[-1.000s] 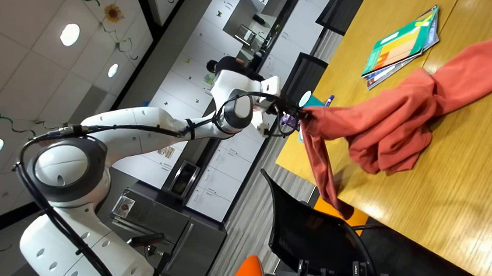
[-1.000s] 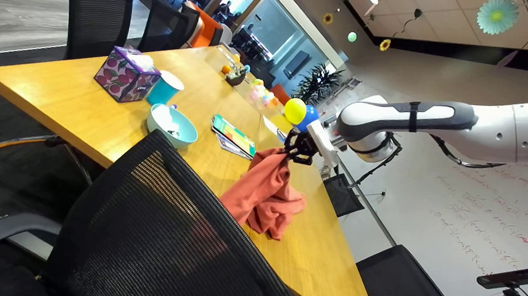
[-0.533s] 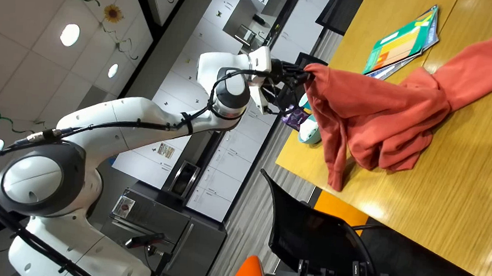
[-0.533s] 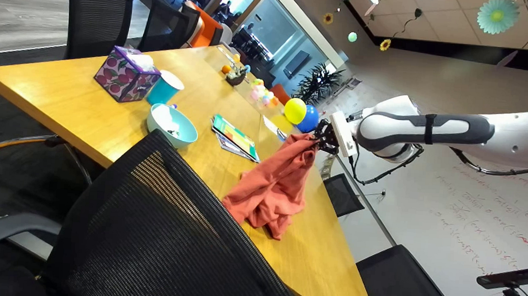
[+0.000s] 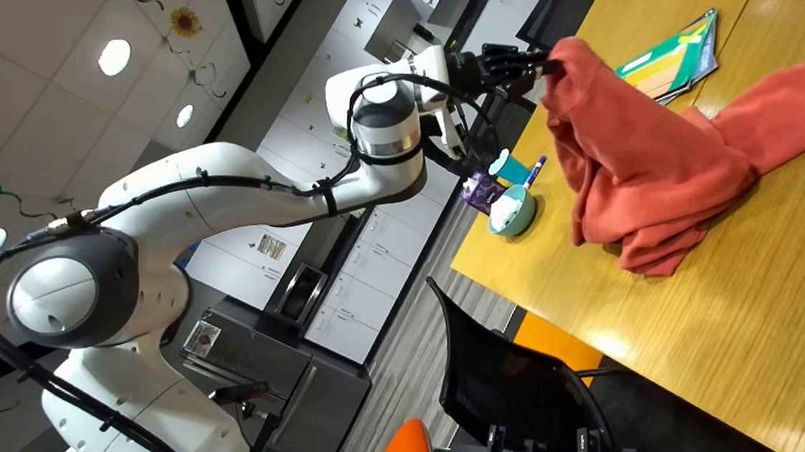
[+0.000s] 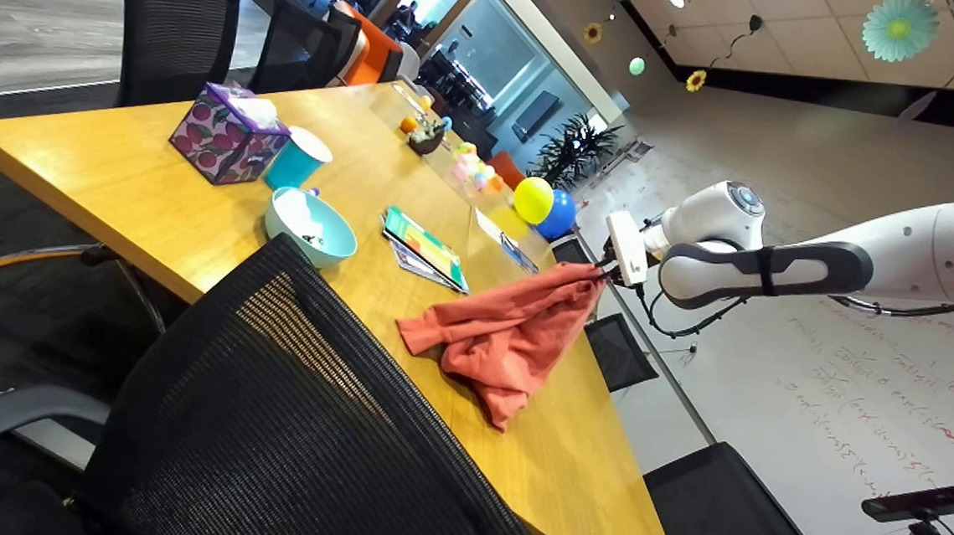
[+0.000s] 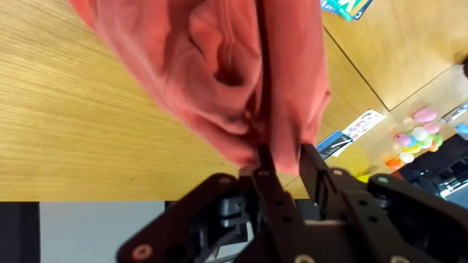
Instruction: Scrunch up the shirt
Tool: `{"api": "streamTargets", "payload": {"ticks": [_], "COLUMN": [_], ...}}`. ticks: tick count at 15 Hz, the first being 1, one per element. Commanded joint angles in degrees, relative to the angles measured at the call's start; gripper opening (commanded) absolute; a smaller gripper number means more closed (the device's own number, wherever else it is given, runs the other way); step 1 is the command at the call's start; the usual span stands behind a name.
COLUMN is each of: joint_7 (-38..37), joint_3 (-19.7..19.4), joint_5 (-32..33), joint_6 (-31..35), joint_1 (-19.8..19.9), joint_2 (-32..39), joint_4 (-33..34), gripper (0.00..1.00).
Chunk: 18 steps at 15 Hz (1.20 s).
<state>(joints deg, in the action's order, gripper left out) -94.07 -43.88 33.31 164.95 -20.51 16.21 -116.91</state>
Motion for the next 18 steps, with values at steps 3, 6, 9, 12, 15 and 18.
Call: {"api": "streamTargets", "payload": {"ticks": [3, 6, 9, 12, 15, 18], "joint_7": [3.2, 4.1, -2.0, -4.5, -2.5, -2.4], "joint_3": [1.9, 10.9, 14.2, 17.5, 20.6, 21.5], "joint_5": [-0.6, 1.6, 6.6, 6.8, 6.9, 6.8], "joint_6": [-8.7, -12.7, -13.6, -9.5, -12.3, -12.3], "joint_1": [-2.6, 4.6, 9.8, 16.2, 18.6, 18.9], "joint_2": [-3.9, -6.3, -5.8, -4.4, -3.9, -3.9], "joint_4": [-4.3, -6.0, -6.2, -7.6, -5.8, -5.6], "gripper": [0.73, 0.97, 1.00, 1.00, 1.00, 1.00]}}
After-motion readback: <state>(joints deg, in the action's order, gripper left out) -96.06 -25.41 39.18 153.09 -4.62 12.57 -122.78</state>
